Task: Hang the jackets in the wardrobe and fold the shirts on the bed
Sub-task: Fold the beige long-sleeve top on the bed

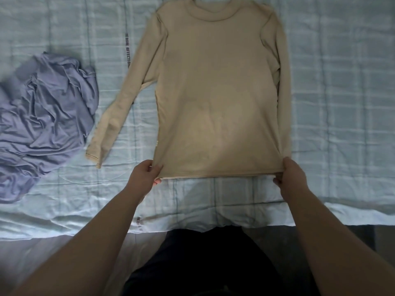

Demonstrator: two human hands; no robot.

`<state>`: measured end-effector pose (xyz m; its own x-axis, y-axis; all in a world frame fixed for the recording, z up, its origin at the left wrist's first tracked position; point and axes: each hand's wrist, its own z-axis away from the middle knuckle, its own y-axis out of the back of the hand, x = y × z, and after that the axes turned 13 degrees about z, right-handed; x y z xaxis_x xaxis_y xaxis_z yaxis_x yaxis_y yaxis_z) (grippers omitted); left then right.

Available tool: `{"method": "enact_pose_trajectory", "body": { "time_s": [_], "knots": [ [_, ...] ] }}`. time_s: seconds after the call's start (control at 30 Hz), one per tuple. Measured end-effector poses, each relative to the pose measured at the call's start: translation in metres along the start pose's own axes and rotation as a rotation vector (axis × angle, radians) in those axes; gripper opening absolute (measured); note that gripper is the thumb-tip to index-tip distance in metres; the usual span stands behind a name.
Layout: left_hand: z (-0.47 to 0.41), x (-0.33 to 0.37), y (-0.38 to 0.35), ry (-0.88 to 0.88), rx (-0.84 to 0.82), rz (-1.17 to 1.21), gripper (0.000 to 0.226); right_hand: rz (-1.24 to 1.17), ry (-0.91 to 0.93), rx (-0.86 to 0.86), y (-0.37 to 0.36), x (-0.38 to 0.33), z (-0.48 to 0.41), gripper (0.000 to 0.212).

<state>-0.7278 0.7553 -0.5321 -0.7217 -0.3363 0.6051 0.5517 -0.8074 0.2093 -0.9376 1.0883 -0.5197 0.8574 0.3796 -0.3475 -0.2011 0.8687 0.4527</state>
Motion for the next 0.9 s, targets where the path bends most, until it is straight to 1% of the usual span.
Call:
{"method": "enact_pose_trajectory", "body": {
  "time_s": [0.1, 0.2, 0.27, 0.37, 0.43, 0.5, 0.57, 0.63, 0.7, 0.8, 0.83, 0.9],
  "knots": [
    [-0.002, -0.003, 0.000, 0.012, 0.019, -0.003, 0.021, 0.243, 0.132, 0.142, -0.002, 0.007, -0.007, 0.034],
    [-0.004, -0.012, 0.003, 0.029, 0.046, -0.016, 0.025, 0.501, 0.273, 0.297, 0.002, 0.016, -0.009, 0.029],
    [-0.007, -0.015, 0.003, 0.018, 0.088, -0.148, 0.028, 0.637, 0.332, 0.307, 0.003, 0.020, -0.008, 0.026],
    [-0.011, -0.011, -0.001, -0.003, 0.176, -0.428, 0.030, 0.838, 0.363, 0.220, 0.004, 0.023, -0.013, 0.027],
    [-0.010, -0.002, -0.009, 0.016, 0.214, -0.572, 0.033, 0.861, 0.332, 0.198, 0.007, 0.020, -0.016, 0.027],
    [-0.006, 0.009, -0.016, 0.021, 0.252, -0.659, 0.038, 0.826, 0.304, 0.188, 0.011, 0.014, -0.016, 0.023],
    [-0.004, 0.021, -0.024, -0.045, 0.308, -0.733, 0.050, 0.778, 0.297, 0.232, 0.015, 0.007, -0.016, 0.019],
    [-0.007, 0.030, -0.036, -0.187, 0.329, -0.687, 0.056, 0.723, 0.334, 0.316, 0.019, -0.001, -0.018, 0.020],
    [-0.012, 0.037, -0.055, -0.311, 0.233, -0.579, 0.049, 0.695, 0.373, 0.366, 0.021, -0.009, -0.025, 0.030],
    [-0.017, 0.049, -0.097, -0.425, 0.048, -0.445, 0.033, 0.770, 0.327, 0.306, 0.024, -0.013, -0.047, 0.047],
    [-0.017, 0.053, -0.115, -0.454, -0.012, -0.416, 0.030, 0.777, 0.311, 0.270, 0.025, -0.013, -0.054, 0.047],
    [-0.014, 0.059, -0.156, -0.459, -0.114, -0.368, 0.028, 0.775, 0.317, 0.178, 0.027, -0.014, -0.065, 0.030]
  ]
}}
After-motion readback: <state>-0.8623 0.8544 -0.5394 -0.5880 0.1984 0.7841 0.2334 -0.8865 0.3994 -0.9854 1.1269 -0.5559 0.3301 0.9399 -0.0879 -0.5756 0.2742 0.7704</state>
